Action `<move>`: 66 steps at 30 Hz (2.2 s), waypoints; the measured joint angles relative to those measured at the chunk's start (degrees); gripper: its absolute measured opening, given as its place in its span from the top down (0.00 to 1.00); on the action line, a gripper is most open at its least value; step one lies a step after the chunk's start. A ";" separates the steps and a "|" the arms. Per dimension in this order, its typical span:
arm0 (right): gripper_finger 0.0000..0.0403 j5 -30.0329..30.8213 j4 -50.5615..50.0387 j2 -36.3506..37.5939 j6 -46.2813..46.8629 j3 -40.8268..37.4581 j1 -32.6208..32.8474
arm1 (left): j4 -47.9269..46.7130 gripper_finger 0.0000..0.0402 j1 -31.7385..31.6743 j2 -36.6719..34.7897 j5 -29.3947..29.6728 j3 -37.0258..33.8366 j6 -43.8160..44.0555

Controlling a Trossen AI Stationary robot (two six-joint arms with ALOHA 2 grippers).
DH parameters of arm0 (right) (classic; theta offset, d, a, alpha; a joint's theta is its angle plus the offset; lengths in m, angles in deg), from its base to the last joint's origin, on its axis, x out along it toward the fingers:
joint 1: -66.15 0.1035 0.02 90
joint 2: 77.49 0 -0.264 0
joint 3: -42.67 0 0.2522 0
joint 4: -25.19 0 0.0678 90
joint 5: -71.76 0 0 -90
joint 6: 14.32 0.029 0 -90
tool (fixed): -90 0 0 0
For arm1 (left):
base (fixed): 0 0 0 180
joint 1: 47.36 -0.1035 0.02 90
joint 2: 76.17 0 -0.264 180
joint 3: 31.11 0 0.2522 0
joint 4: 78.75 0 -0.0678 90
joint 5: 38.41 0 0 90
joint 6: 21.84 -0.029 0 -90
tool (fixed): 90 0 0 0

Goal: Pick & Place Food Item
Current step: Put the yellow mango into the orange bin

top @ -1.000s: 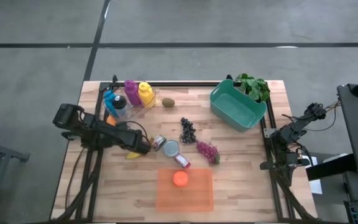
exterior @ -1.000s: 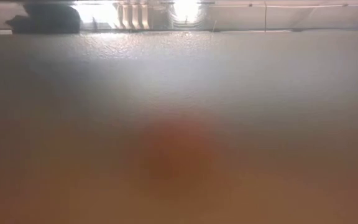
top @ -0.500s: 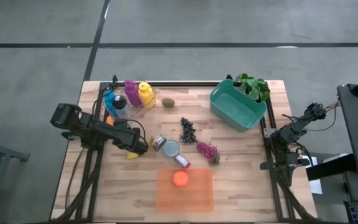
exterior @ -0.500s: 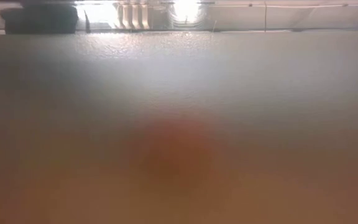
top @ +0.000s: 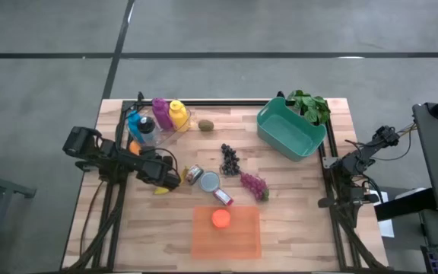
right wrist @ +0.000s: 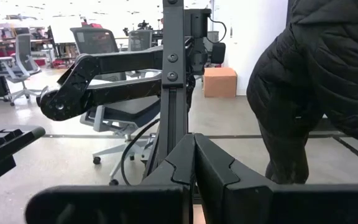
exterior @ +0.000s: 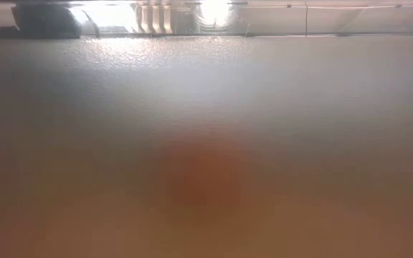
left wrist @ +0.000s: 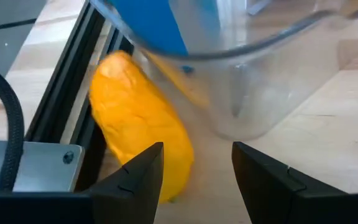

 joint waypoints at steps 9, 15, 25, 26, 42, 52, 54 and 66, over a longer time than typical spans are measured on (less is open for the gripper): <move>0.98 0.00 -0.01 0.00 -0.01 -0.02 0.00 | 5.22 0.52 0.00 0.00 -3.40 -2.72 0.02; 0.98 0.00 0.01 0.00 0.00 -0.01 -0.01 | 4.21 0.52 0.04 -0.04 -7.55 1.53 -2.06; 0.98 0.00 0.00 0.00 -0.01 -0.02 -0.01 | -8.60 0.52 0.02 -0.09 1.06 2.79 -3.00; 0.98 0.00 0.02 0.00 -0.02 -0.02 -0.02 | -8.24 0.52 -0.01 -0.07 1.45 2.33 -3.17; 0.98 0.00 0.00 0.00 0.00 -0.02 -0.02 | -8.16 0.52 -0.34 0.07 1.22 2.50 -3.06; 0.98 0.00 0.02 0.00 -0.02 -0.02 0.00 | -9.36 0.52 -5.06 0.07 -5.17 3.07 -6.41; 0.98 0.00 0.01 0.00 -0.02 -0.01 -0.02 | -9.17 0.52 -5.03 0.07 -4.57 3.11 -12.24; 0.98 0.00 0.00 0.00 -0.02 -0.02 0.00 | -12.55 0.52 -5.05 -0.04 -3.91 3.38 -24.00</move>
